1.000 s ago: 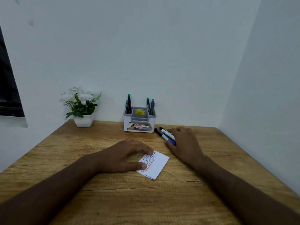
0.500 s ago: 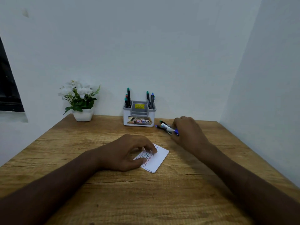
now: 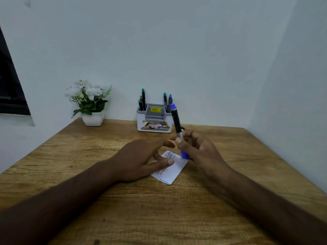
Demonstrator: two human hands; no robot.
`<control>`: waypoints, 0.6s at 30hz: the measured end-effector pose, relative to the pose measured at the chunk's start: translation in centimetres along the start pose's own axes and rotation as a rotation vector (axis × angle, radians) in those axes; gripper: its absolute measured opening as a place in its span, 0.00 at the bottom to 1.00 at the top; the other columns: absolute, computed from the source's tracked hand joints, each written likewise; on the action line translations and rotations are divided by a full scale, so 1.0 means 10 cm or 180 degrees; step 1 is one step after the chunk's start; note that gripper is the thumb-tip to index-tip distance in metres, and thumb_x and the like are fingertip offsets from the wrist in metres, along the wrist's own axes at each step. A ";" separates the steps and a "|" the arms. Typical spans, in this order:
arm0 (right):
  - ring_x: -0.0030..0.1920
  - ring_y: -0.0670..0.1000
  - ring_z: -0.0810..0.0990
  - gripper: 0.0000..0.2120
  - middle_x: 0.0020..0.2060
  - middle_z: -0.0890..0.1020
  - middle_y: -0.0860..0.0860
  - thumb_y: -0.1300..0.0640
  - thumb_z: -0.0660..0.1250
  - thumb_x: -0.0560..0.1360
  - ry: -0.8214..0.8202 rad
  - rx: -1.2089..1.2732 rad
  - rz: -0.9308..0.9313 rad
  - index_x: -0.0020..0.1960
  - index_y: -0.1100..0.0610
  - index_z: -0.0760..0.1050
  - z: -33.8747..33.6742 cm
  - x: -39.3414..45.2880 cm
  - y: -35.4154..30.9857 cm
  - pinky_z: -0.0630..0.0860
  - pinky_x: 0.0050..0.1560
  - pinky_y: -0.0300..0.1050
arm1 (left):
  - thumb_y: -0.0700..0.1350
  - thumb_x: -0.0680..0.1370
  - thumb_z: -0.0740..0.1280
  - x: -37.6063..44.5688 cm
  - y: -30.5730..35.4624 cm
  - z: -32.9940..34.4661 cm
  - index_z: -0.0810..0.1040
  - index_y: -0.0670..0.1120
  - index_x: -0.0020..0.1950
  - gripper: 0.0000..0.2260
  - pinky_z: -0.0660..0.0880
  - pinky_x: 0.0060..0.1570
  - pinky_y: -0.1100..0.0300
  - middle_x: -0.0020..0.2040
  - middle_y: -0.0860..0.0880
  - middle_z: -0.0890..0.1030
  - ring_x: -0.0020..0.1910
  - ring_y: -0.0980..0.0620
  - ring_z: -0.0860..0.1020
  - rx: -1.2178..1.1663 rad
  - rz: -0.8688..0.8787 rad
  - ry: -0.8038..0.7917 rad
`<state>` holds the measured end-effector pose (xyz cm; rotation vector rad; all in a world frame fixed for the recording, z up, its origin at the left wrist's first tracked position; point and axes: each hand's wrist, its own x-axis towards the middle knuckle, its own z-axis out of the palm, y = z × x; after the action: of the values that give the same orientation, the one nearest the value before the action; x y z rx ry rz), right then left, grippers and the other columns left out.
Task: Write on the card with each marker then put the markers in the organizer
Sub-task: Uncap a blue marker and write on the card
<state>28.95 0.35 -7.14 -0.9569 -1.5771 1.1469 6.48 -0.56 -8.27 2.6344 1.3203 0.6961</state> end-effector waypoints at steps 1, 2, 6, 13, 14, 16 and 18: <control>0.47 0.38 0.85 0.10 0.51 0.88 0.44 0.51 0.72 0.80 -0.0045 0.0024 -0.0014 0.60 0.52 0.82 0.02 0.01 0.01 0.78 0.47 0.34 | 0.73 0.81 0.55 0.00 0.03 0.01 0.70 0.64 0.73 0.24 0.75 0.52 0.60 0.62 0.67 0.80 0.53 0.71 0.80 0.0090 -0.0023 0.0059; 0.45 0.37 0.83 0.09 0.49 0.87 0.44 0.52 0.73 0.80 -0.0051 0.0029 -0.0054 0.59 0.51 0.83 0.03 0.01 0.03 0.77 0.44 0.32 | 0.74 0.80 0.52 0.00 0.06 0.02 0.69 0.66 0.72 0.25 0.75 0.49 0.60 0.58 0.67 0.81 0.52 0.69 0.80 0.0203 -0.0053 0.0122; 0.44 0.42 0.84 0.09 0.48 0.86 0.48 0.54 0.72 0.81 -0.0070 0.0079 -0.0138 0.61 0.52 0.81 0.04 0.02 0.05 0.79 0.41 0.39 | 0.75 0.79 0.44 0.02 0.17 0.06 0.72 0.64 0.67 0.28 0.71 0.39 0.61 0.47 0.64 0.81 0.45 0.63 0.79 0.0671 -0.0169 0.0350; 0.54 0.46 0.88 0.08 0.52 0.90 0.49 0.61 0.72 0.81 -0.0118 -0.0212 -0.0309 0.58 0.53 0.83 0.01 0.00 0.07 0.84 0.58 0.44 | 0.71 0.80 0.41 0.05 0.03 0.09 0.74 0.59 0.59 0.28 0.67 0.34 0.55 0.40 0.58 0.77 0.36 0.58 0.74 0.0941 -0.0305 0.0232; 0.55 0.48 0.88 0.09 0.53 0.90 0.50 0.62 0.72 0.81 -0.0140 -0.0213 -0.0382 0.59 0.54 0.84 0.00 0.01 0.06 0.83 0.57 0.43 | 0.71 0.80 0.39 0.06 0.03 0.09 0.74 0.60 0.61 0.29 0.69 0.35 0.53 0.42 0.58 0.79 0.37 0.57 0.75 0.0950 -0.0304 0.0229; 0.57 0.49 0.88 0.09 0.54 0.90 0.50 0.62 0.71 0.82 -0.0202 -0.0255 -0.0486 0.60 0.56 0.85 -0.03 0.01 0.06 0.83 0.58 0.44 | 0.72 0.80 0.38 0.06 0.03 0.08 0.74 0.61 0.64 0.31 0.73 0.38 0.51 0.45 0.56 0.83 0.40 0.56 0.77 0.0926 -0.0285 0.0204; 0.59 0.52 0.88 0.10 0.56 0.90 0.51 0.59 0.71 0.82 -0.0252 -0.0261 -0.0572 0.61 0.57 0.85 -0.06 0.01 0.06 0.83 0.63 0.50 | 0.73 0.80 0.37 0.05 0.01 0.07 0.73 0.62 0.65 0.31 0.75 0.40 0.51 0.47 0.57 0.84 0.40 0.57 0.78 0.0816 -0.0241 0.0167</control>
<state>29.51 0.73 -7.67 -0.8123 -1.7478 1.0118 7.15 -0.17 -8.69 2.7576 1.6143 0.6274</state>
